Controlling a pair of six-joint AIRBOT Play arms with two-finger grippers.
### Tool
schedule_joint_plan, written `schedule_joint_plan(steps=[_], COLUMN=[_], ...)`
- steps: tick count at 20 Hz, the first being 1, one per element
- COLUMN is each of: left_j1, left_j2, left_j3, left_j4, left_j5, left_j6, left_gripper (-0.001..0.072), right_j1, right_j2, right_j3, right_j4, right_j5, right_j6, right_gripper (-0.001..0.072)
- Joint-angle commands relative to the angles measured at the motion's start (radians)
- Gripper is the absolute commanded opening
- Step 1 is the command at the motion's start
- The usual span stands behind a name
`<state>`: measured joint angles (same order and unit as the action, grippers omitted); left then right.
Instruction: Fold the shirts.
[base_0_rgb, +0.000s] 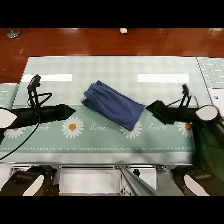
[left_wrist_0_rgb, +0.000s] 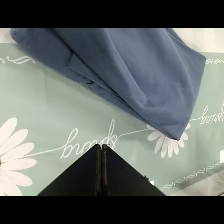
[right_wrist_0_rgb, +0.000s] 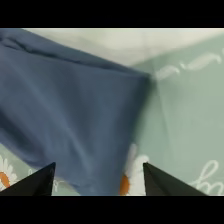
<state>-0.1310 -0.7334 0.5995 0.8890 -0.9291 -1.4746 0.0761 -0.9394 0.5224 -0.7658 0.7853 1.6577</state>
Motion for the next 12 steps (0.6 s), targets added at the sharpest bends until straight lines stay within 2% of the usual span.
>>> schedule_joint_plan(steps=[1, 4, 9, 10, 12], left_j1=[0.000, 0.000, 0.000, 0.000, 0.000], left_j2=[-0.012, -0.021, -0.043, -0.047, -0.050], left_j3=[0.000, 0.000, 0.000, 0.000, 0.000], left_j4=[0.000, 0.000, 0.000, 0.000, 0.000], left_j5=[0.021, 0.022, 0.022, 0.021, 0.021], left_j6=[0.000, 0.000, 0.000, 0.000, 0.000], left_gripper=[0.0021, 0.0021, 0.0020, 0.0021, 0.0021], right_j1=[-0.005, 0.004, 0.143, 0.156, 0.166], right_j2=[-0.102, -0.293, -0.527, -0.562, -0.607], right_j3=[-0.066, 0.054, 0.233, 0.277, 0.380], right_j4=[0.137, 0.151, 0.164, 0.166, 0.166], right_j5=[0.061, 0.164, 0.134, 0.124, 0.159], right_j6=[-0.135, -0.194, -0.204, -0.201, -0.233], right_gripper=[0.0613, 0.0613, 0.0613, 0.0580, 0.0031])
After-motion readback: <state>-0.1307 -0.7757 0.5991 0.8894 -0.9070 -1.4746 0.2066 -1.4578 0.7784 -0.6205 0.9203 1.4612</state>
